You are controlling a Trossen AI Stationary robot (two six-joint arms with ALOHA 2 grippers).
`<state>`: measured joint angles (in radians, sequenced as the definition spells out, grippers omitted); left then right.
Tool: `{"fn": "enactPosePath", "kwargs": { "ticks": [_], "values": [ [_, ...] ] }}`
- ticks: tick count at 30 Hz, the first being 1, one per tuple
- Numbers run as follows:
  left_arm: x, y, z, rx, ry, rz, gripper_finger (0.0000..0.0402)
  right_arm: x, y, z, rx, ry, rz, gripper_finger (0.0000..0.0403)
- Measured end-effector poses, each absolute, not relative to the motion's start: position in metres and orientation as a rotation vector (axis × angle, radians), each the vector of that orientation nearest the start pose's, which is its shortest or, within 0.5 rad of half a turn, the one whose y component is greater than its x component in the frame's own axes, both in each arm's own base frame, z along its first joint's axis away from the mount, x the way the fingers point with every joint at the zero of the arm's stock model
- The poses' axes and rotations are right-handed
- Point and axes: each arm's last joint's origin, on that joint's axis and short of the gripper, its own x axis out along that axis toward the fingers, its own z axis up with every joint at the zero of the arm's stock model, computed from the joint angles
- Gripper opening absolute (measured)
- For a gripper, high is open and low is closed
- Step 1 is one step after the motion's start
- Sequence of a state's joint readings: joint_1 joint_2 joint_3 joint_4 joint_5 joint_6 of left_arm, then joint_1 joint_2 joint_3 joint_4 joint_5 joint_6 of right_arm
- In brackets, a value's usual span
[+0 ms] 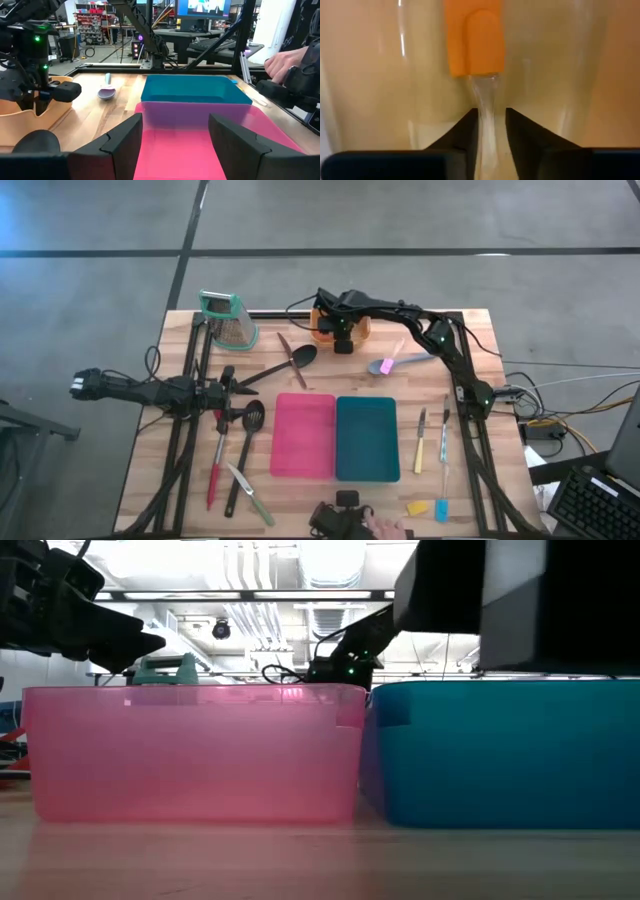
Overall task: Pick & Place Kitchen Items
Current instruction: Put the orange spatula into the yellow bin, then put the brown knife into the red bin
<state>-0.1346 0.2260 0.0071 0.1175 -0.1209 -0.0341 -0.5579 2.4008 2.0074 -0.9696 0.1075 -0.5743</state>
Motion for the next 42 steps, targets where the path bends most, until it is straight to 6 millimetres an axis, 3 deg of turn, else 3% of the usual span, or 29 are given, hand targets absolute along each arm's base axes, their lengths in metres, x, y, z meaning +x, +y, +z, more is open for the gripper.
{"fn": "enactPosePath", "kwargs": {
  "ticks": [7,13,24,34,42],
  "values": [
    [0.11,-0.011,0.158,-0.021,0.1,-0.012,0.0232,0.407,-0.257,0.155,-0.159,1.451,-0.146,0.015],
    [0.11,-0.011,0.158,-0.021,0.1,-0.012,0.0232,0.403,-0.252,0.178,-0.153,1.428,-0.166,0.0159],
    [0.11,-0.011,0.158,-0.021,0.1,-0.012,0.0232,0.388,-0.229,0.237,-0.119,1.389,-0.203,0.0113],
    [0.11,-0.011,0.158,-0.021,0.1,-0.012,0.0232,0.382,-0.183,0.298,-0.018,1.236,-0.309,0.0065],
    [0.11,-0.011,0.158,-0.021,0.1,-0.012,0.0232,0.366,-0.144,0.339,-0.057,1.194,-0.266,0.0035]
  ]
}}
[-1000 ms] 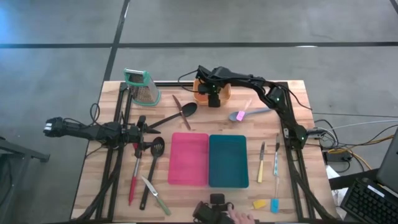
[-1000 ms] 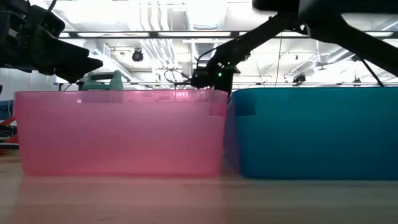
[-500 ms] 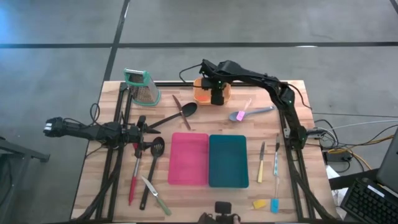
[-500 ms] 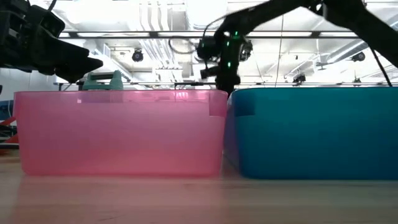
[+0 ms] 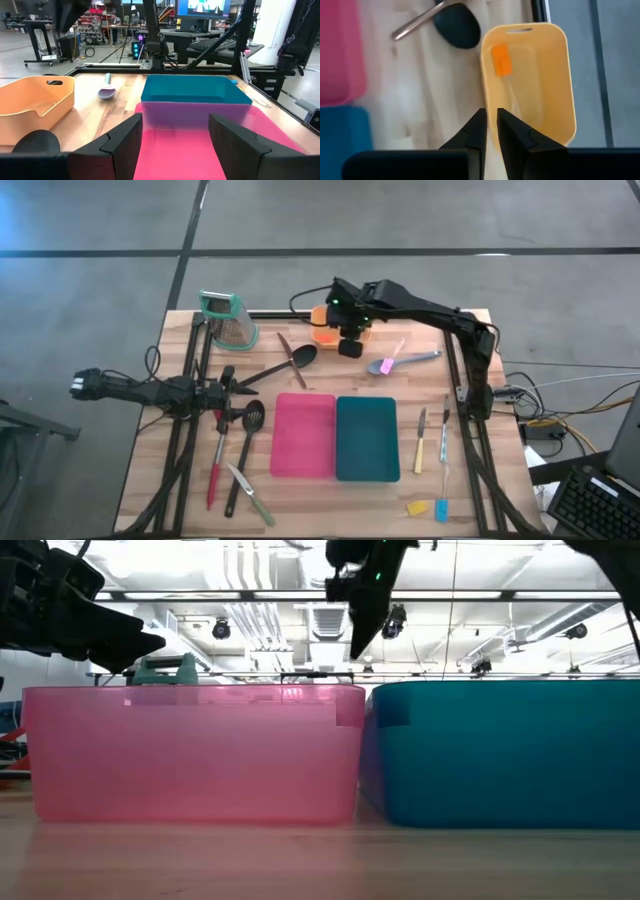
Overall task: Pick & Place Kitchen Items
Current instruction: Put the brown knife into the red bin
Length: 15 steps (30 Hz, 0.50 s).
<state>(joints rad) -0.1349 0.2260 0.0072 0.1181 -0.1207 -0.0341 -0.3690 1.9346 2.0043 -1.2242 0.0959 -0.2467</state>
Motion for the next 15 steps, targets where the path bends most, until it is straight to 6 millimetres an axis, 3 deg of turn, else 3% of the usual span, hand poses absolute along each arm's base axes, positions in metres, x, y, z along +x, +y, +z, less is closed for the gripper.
{"fn": "enactPosePath", "kwargs": {
  "ticks": [9,15],
  "values": [
    [0.11,-0.011,0.158,-0.021,0.101,-0.012,0.0232,0.326,-0.107,0.374,0.041,1.186,-0.301,0.001],
    [0.11,-0.011,0.158,-0.021,0.101,-0.012,0.0232,0.303,-0.083,0.372,0.058,1.22,-0.285,0.0008]
  ]
}}
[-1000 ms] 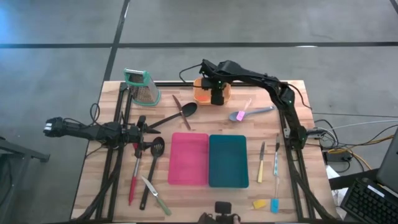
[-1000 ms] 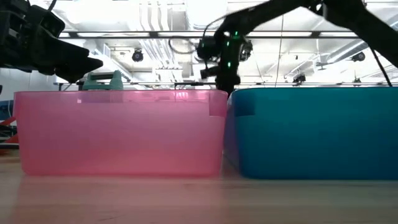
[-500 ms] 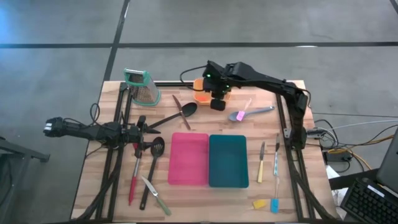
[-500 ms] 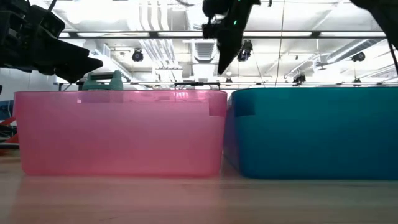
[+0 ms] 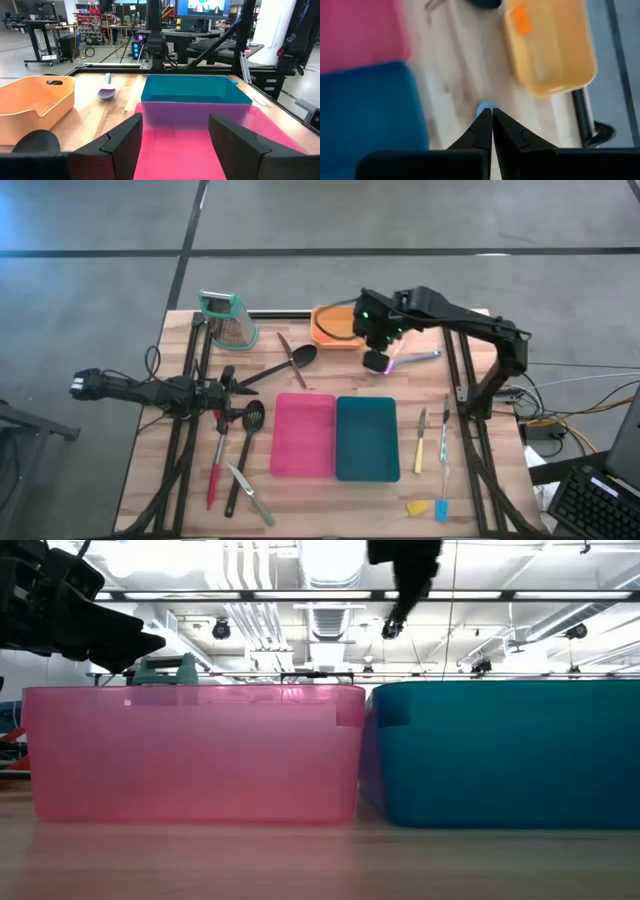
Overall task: Pick & Place Kitchen Items
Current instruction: Put the brown knife into the red bin
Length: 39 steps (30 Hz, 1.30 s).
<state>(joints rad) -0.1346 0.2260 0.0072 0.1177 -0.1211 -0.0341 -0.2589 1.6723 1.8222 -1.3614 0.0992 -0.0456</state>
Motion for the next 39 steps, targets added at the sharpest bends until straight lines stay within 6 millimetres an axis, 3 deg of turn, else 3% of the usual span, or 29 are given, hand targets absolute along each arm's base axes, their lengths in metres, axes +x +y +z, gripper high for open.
{"fn": "enactPosePath", "kwargs": {
  "ticks": [12,22,28,33,39],
  "values": [
    [0.11,-0.011,0.158,-0.021,0.1,-0.012,0.0232,0.229,-0.035,0.354,0.07,1.24,-0.283,0.0008],
    [0.11,-0.011,0.158,-0.021,0.1,-0.012,0.0232,0.166,-0.012,0.323,0.147,1.149,-0.352,0.0008],
    [0.11,-0.011,0.158,-0.021,0.1,-0.012,0.0232,0.154,-0.013,0.315,0.073,1.034,-0.296,0.0008],
    [0.11,-0.011,0.158,-0.021,0.1,-0.012,0.0232,0.163,-0.012,0.315,0.073,0.861,-0.241,0.0008],
    [0.11,-0.011,0.158,-0.021,0.1,-0.012,0.0232,0.168,-0.012,0.311,0.052,0.834,-0.218,0.0008]
  ]
}}
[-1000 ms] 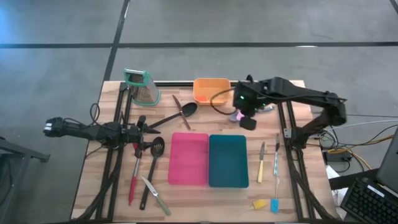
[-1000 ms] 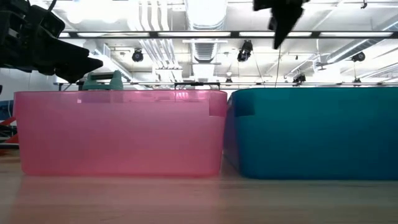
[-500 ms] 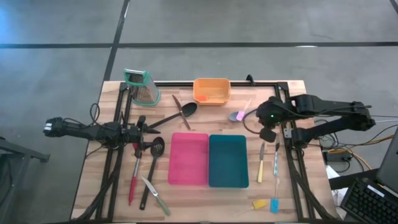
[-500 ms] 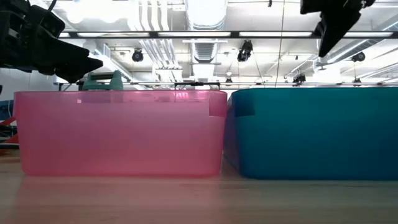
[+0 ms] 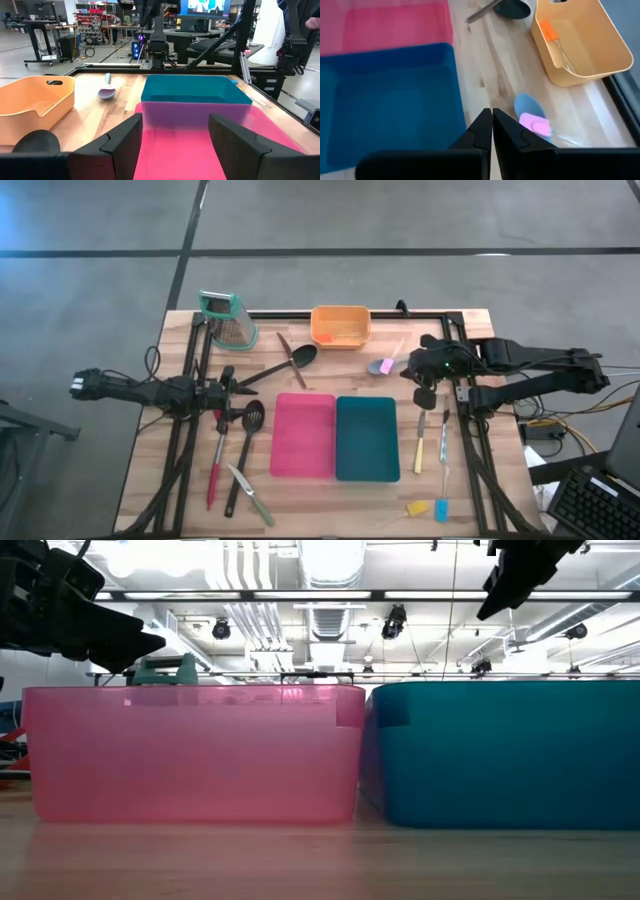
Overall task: Pick & Place Kitchen Items
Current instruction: Put the brown knife into the red bin
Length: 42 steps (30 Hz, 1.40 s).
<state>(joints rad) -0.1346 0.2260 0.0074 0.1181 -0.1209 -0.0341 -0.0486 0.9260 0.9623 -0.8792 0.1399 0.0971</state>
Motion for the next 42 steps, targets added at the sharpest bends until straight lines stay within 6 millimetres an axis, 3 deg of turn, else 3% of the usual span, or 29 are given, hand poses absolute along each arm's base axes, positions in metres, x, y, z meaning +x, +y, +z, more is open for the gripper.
{"fn": "enactPosePath", "kwargs": {
  "ticks": [14,19,25,32,36,42],
  "values": [
    [0.11,-0.011,0.158,-0.021,0.1,-0.012,0.0232,0.176,-0.012,0.299,-0.013,0.87,-0.182,0.0008],
    [0.11,-0.011,0.158,-0.021,0.1,-0.011,0.0232,0.173,-0.008,0.303,0.011,0.822,-0.021,0.0008],
    [0.11,-0.011,0.158,-0.021,0.1,-0.01,0.0232,0.149,-0.005,0.311,0.032,0.634,0.012,0.0008],
    [0.11,-0.011,0.158,-0.021,0.1,-0.009,0.0232,0.109,-0.003,0.292,0.059,0.556,-0.002,0.0008],
    [0.11,-0.011,0.158,-0.021,0.1,-0.009,0.0232,0.096,-0.003,0.287,0.097,0.509,-0.012,0.0008],
    [0.11,-0.011,0.158,-0.021,0.1,-0.009,0.0232,0.086,-0.003,0.296,0.1,0.441,-0.015,0.0008]
  ]
}}
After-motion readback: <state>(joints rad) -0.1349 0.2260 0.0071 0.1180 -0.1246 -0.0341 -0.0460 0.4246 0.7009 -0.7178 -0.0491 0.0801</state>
